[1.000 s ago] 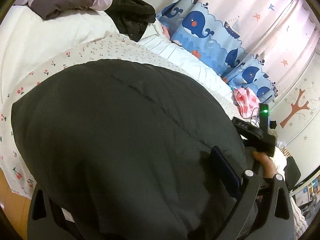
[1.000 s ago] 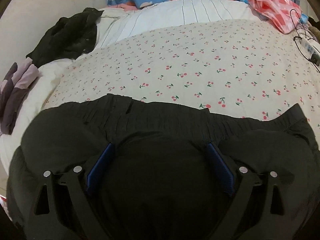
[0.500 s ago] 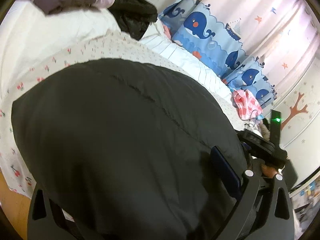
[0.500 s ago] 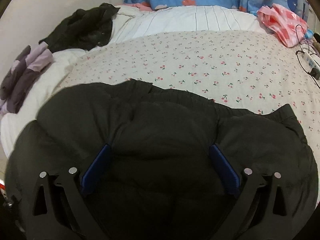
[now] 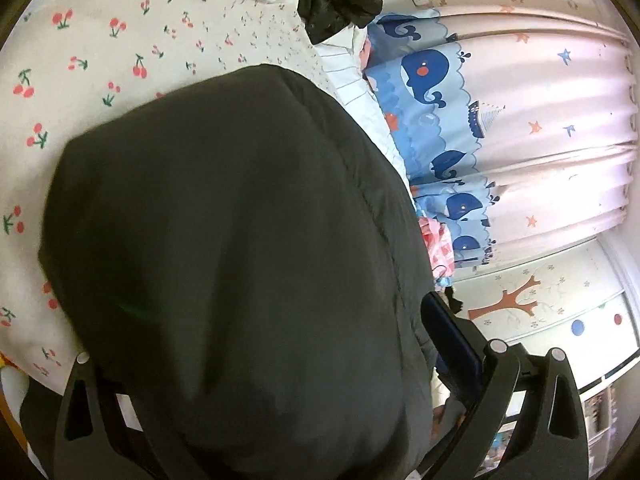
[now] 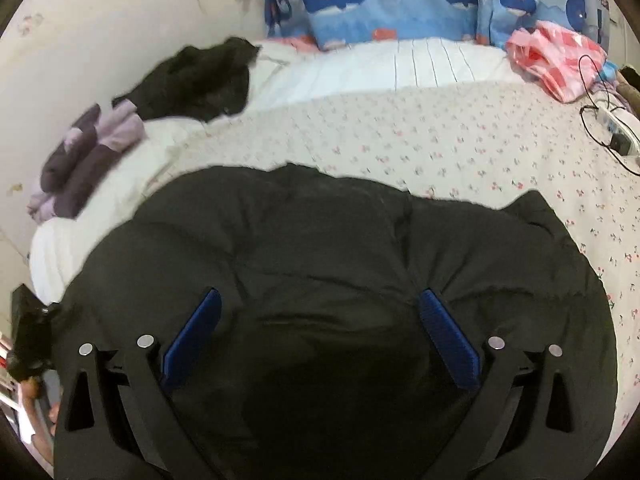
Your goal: Fold large clothes
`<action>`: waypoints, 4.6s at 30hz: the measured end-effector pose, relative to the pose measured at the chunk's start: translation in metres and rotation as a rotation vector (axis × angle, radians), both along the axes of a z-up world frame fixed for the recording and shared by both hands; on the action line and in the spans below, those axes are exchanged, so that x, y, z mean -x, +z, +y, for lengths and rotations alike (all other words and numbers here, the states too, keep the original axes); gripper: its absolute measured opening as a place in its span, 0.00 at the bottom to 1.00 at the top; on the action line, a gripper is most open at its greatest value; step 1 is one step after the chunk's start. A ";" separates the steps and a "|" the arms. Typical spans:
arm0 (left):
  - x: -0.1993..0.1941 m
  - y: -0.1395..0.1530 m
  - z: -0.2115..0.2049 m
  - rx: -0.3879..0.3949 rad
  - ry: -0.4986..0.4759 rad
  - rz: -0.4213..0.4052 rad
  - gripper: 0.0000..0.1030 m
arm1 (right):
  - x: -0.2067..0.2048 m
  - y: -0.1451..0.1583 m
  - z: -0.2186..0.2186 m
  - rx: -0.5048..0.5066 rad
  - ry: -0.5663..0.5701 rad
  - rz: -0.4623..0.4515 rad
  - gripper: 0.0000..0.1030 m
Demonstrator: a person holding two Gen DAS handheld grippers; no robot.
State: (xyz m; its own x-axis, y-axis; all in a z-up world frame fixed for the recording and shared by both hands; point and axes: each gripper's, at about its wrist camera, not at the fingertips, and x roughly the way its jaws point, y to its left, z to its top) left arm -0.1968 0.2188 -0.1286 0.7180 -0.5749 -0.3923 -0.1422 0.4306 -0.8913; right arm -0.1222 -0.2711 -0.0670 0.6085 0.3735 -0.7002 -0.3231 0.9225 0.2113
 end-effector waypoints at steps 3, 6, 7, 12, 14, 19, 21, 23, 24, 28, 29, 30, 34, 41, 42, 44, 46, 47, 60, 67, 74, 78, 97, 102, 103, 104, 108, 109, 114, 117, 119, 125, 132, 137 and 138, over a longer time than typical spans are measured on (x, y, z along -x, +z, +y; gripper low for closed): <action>0.001 -0.009 0.011 0.101 0.020 0.006 0.93 | -0.003 -0.028 0.022 0.116 0.052 0.082 0.93; 0.000 -0.019 0.020 0.164 0.019 0.030 0.93 | 0.001 -0.035 0.029 0.157 0.065 0.038 0.93; -0.001 -0.018 0.019 0.153 0.002 0.038 0.93 | 0.001 -0.033 0.028 0.149 0.061 0.049 0.93; -0.007 -0.007 0.012 0.069 -0.058 0.061 0.93 | 0.025 -0.009 0.019 0.042 0.034 0.004 0.93; -0.009 -0.011 0.014 0.101 -0.045 0.076 0.93 | 0.029 -0.012 0.026 0.072 0.044 0.000 0.93; -0.005 0.002 0.006 0.080 -0.059 0.067 0.93 | 0.019 -0.034 0.037 0.124 0.053 0.048 0.93; -0.002 0.008 0.005 0.059 -0.076 0.052 0.93 | 0.021 -0.027 0.035 0.104 0.036 0.075 0.93; -0.003 0.008 0.008 0.047 -0.073 0.058 0.93 | 0.034 -0.017 0.033 0.045 0.038 0.042 0.93; -0.003 0.005 0.012 0.055 -0.061 0.076 0.93 | 0.040 -0.016 0.033 0.041 0.040 0.029 0.93; -0.006 -0.012 0.021 0.140 -0.049 0.116 0.93 | 0.040 -0.033 0.049 0.169 0.070 0.073 0.93; -0.006 -0.012 0.022 0.150 -0.048 0.118 0.93 | 0.040 -0.031 0.049 0.168 0.063 0.083 0.93; -0.007 -0.011 0.022 0.150 -0.051 0.118 0.93 | 0.040 -0.023 0.048 0.138 0.048 0.093 0.93; -0.012 -0.008 0.021 0.135 -0.072 0.122 0.92 | 0.046 -0.017 0.051 0.140 0.039 0.073 0.93; -0.014 0.003 0.014 0.095 -0.112 0.090 0.84 | 0.070 -0.004 0.045 0.111 0.012 -0.008 0.93; -0.015 -0.001 0.016 0.102 -0.097 0.110 0.84 | 0.070 -0.006 0.046 0.129 0.016 0.005 0.93; -0.017 -0.011 0.021 0.135 -0.082 0.135 0.85 | 0.071 -0.010 0.047 0.153 0.020 0.026 0.93; -0.015 -0.013 0.024 0.151 -0.079 0.140 0.85 | 0.074 -0.006 0.044 0.134 0.011 0.005 0.93; -0.015 -0.013 0.025 0.154 -0.077 0.143 0.85 | 0.076 -0.004 0.044 0.124 0.003 -0.004 0.93; -0.023 -0.010 0.022 0.137 -0.104 0.162 0.92 | 0.046 0.012 0.038 0.065 -0.106 -0.029 0.93; -0.022 -0.014 0.036 0.166 -0.139 0.180 0.92 | 0.057 0.026 -0.076 -0.059 -0.230 0.062 0.93; -0.031 -0.005 0.019 0.075 -0.187 0.194 0.93 | 0.100 0.002 -0.236 -0.324 -0.444 0.290 0.93; -0.030 -0.003 0.013 0.043 -0.174 0.205 0.93 | 0.093 -0.060 -0.231 -0.666 -0.274 0.572 0.93; -0.034 0.007 0.008 0.034 -0.186 0.053 0.35 | 0.010 -0.046 -0.207 -0.438 -0.189 0.502 0.47; -0.014 -0.011 0.030 0.066 -0.183 0.089 0.68 | 0.042 0.003 -0.229 -0.318 -0.320 0.258 0.56; -0.014 -0.009 0.032 0.058 -0.157 0.091 0.76 | 0.044 0.024 -0.217 -0.286 -0.300 0.171 0.63; -0.016 -0.008 0.034 0.071 -0.141 0.090 0.77 | 0.039 0.040 -0.201 -0.264 -0.272 0.121 0.67; -0.029 -0.006 0.024 0.079 -0.114 0.126 0.90 | -0.010 0.082 -0.099 -0.118 -0.076 0.008 0.83; -0.030 -0.006 0.020 0.073 -0.106 0.137 0.92 | -0.031 0.081 -0.067 -0.086 -0.024 0.006 0.84; -0.032 -0.004 0.015 0.081 -0.066 0.156 0.92 | -0.115 0.008 0.042 0.120 0.045 0.078 0.85; -0.029 -0.007 0.023 0.082 -0.074 0.149 0.91 | -0.132 -0.042 0.063 0.159 0.046 0.179 0.94; -0.029 -0.009 0.025 0.079 -0.084 0.146 0.91 | -0.124 -0.031 0.060 0.111 0.042 0.149 0.94; -0.035 -0.004 0.016 0.032 -0.073 0.133 0.91 | -0.068 -0.022 0.043 0.247 0.095 0.025 0.94; -0.029 0.004 0.010 0.005 -0.049 0.113 0.68 | -0.040 -0.008 0.040 0.246 0.086 -0.024 0.94; -0.019 0.004 0.010 -0.027 -0.036 0.112 0.64 | -0.023 -0.033 0.038 0.268 0.090 0.032 0.94; -0.019 0.005 0.010 -0.035 -0.032 0.112 0.63 | -0.020 -0.025 0.035 0.223 0.087 0.025 0.94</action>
State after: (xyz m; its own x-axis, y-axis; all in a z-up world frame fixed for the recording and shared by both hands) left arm -0.1781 0.2288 -0.1238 0.6502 -0.5811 -0.4895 -0.2261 0.4671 -0.8548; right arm -0.1021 -0.2363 -0.0916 0.5619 0.2582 -0.7859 -0.4010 0.9160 0.0142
